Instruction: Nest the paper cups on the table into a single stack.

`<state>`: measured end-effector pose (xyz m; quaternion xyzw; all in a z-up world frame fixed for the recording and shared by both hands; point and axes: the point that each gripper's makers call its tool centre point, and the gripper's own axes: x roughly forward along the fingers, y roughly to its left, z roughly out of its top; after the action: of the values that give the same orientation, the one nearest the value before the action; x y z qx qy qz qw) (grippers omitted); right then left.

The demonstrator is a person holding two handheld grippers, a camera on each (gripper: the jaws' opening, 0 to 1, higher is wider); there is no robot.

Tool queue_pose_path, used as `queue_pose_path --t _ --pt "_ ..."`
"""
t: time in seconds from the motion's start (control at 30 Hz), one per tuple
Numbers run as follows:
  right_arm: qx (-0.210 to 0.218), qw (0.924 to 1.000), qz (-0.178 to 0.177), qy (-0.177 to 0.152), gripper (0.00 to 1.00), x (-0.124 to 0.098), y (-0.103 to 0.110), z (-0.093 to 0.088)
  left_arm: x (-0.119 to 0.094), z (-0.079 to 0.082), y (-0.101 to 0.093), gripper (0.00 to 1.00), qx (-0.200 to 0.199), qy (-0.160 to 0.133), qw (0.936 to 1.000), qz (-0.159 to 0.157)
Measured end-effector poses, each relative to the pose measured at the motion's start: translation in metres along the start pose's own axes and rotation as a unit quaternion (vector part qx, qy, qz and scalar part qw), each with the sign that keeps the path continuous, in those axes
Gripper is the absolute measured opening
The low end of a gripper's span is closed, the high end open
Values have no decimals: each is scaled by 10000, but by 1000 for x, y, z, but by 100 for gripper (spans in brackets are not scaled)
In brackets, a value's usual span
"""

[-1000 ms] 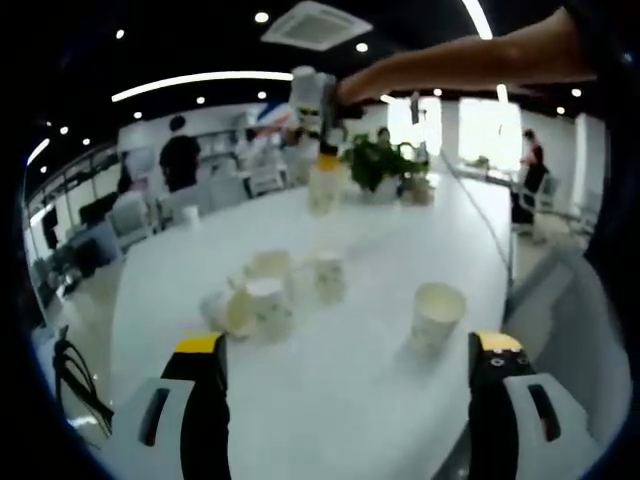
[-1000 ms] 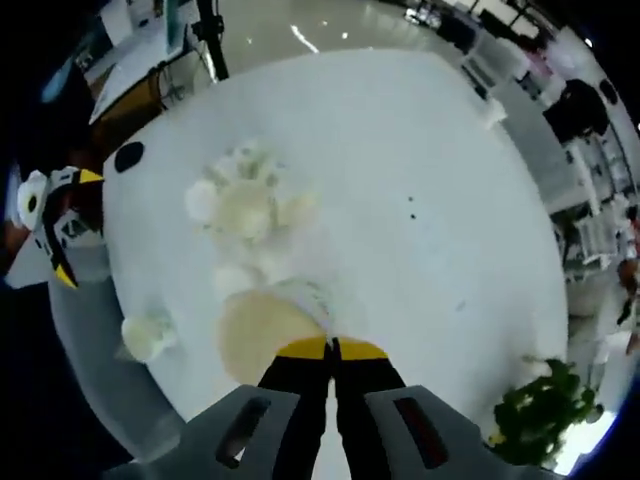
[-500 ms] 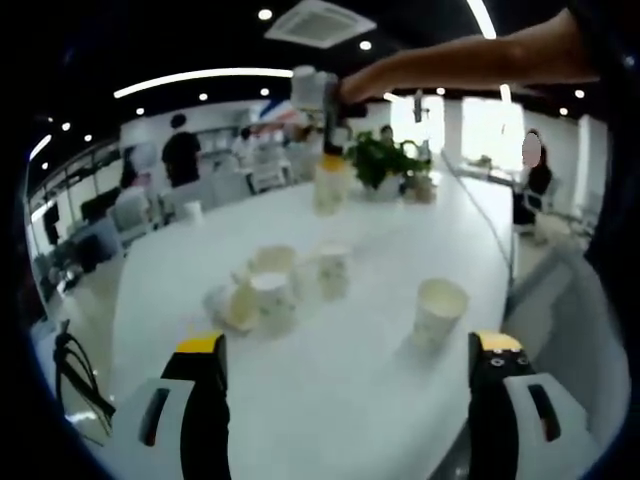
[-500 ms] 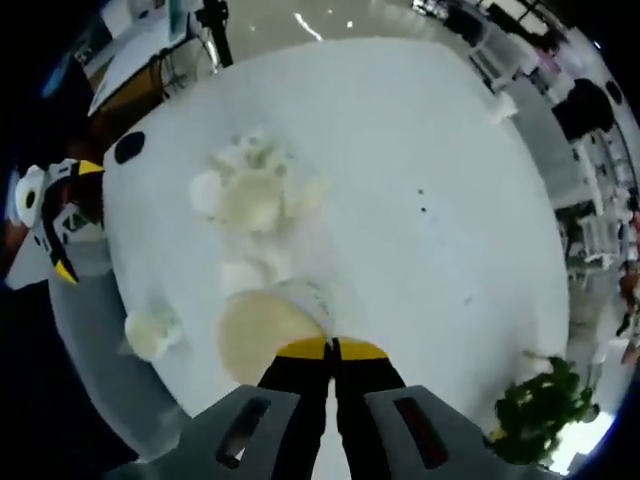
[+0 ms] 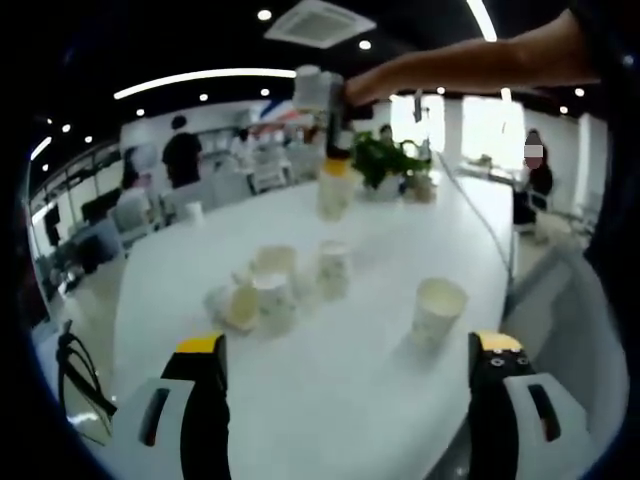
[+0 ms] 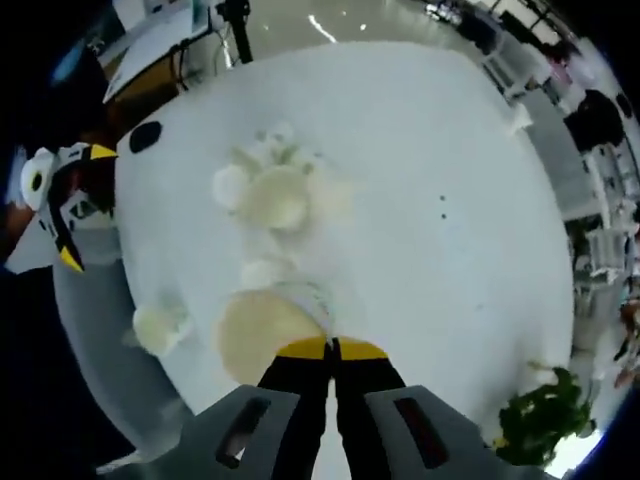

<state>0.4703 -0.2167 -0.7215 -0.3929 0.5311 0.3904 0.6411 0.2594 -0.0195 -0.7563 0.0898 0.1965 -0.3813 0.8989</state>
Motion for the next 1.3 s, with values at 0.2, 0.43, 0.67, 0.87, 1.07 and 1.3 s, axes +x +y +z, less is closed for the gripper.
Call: queue_pose_path --t 0.2,0.43,0.67,0.87,1.07,1.3 --pt "-392 9991 168 -85 0 1 10 2 -1 1 -3 98 7 -18 10000 -27" --pt "-525 9983 225 -59 0 -2 20 6 -2 2 -2 98 29 -19 10000 -56" --pt "-674 9972 307 81 0 -1 33 7 -3 4 0 98 62 -38 10000 -46" --pt "-722 9968 320 96 0 -1 41 9 -4 3 -3 98 31 -65 9999 -88" --pt "-797 9960 392 130 0 0 50 9 -5 2 -2 98 36 -71 9999 -87" --pt "-823 9955 436 166 0 0 58 5 -4 -1 -1 98 83 5 9999 -86"
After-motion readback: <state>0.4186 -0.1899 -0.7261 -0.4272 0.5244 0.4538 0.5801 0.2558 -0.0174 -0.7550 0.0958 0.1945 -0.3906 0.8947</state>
